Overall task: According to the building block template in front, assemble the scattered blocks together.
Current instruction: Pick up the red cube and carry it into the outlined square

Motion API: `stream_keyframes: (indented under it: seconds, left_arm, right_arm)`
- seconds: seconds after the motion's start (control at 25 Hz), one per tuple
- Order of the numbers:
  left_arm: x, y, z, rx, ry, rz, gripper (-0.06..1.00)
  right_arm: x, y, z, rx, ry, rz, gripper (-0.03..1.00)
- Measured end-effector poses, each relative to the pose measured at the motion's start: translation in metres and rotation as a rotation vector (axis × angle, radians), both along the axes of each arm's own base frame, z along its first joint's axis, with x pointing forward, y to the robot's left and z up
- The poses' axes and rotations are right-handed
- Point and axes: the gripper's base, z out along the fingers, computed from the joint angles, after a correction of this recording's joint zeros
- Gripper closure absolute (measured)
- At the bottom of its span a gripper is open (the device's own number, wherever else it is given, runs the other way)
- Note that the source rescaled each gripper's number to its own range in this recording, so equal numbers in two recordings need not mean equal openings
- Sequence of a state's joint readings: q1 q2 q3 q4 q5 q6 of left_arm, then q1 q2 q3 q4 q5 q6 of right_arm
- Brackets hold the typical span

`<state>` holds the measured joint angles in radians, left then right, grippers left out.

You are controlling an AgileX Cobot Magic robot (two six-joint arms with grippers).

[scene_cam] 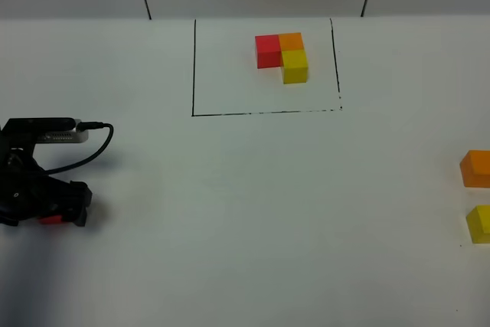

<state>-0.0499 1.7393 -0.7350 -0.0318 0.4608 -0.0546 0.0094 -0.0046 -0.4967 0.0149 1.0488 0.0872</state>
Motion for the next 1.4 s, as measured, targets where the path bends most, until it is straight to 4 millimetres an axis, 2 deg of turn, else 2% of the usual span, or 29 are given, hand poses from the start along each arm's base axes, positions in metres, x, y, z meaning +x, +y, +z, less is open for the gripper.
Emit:
stream_keyframes:
  seconds: [0.08,0.2,0.32,0.56,0.76,0.88,1.0,1.24,1.4]
  left_arm:
    - [0.0,0.0,0.0,0.0,0.0,0.0,0.2]
    - [0.0,0.0,0.0,0.0,0.002,0.0,0.5]
    - [-0.001,0.0,0.0,0.002,0.015,-0.002,0.94]
    - [0.014,-0.001,0.015,0.04,0.02,-0.087,0.93]
    - [0.039,-0.028,0.047,0.122,-0.012,-0.44,0.93]
    - [0.059,-0.056,0.07,0.153,-0.066,-0.664,0.93]
    - [0.081,-0.085,0.077,0.154,-0.031,-0.831,0.93]
    - [0.121,-0.15,0.067,0.16,0.071,-1.109,0.93]
    - [0.134,-0.192,0.057,0.162,0.102,-1.268,0.93]
  right_arm:
    - [0.0,0.0,0.0,0.0,0.0,0.0,0.24]
    - [0.0,0.0,0.0,0.0,0.0,0.0,0.24]
    - [0.0,0.0,0.0,0.001,0.0,0.0,0.24]
    - [0.0,0.0,0.0,0.001,0.0,0.0,0.24]
    - [0.0,0.0,0.0,0.001,0.0,0.0,0.24]
    - [0.0,0.0,0.0,0.001,0.0,0.0,0.24]
    - [0.0,0.0,0.0,0.001,0.0,0.0,0.24]
    - [0.0,0.0,0.0,0.001,0.0,0.0,0.24]
    - [0.0,0.0,0.0,0.001,0.0,0.0,0.24]
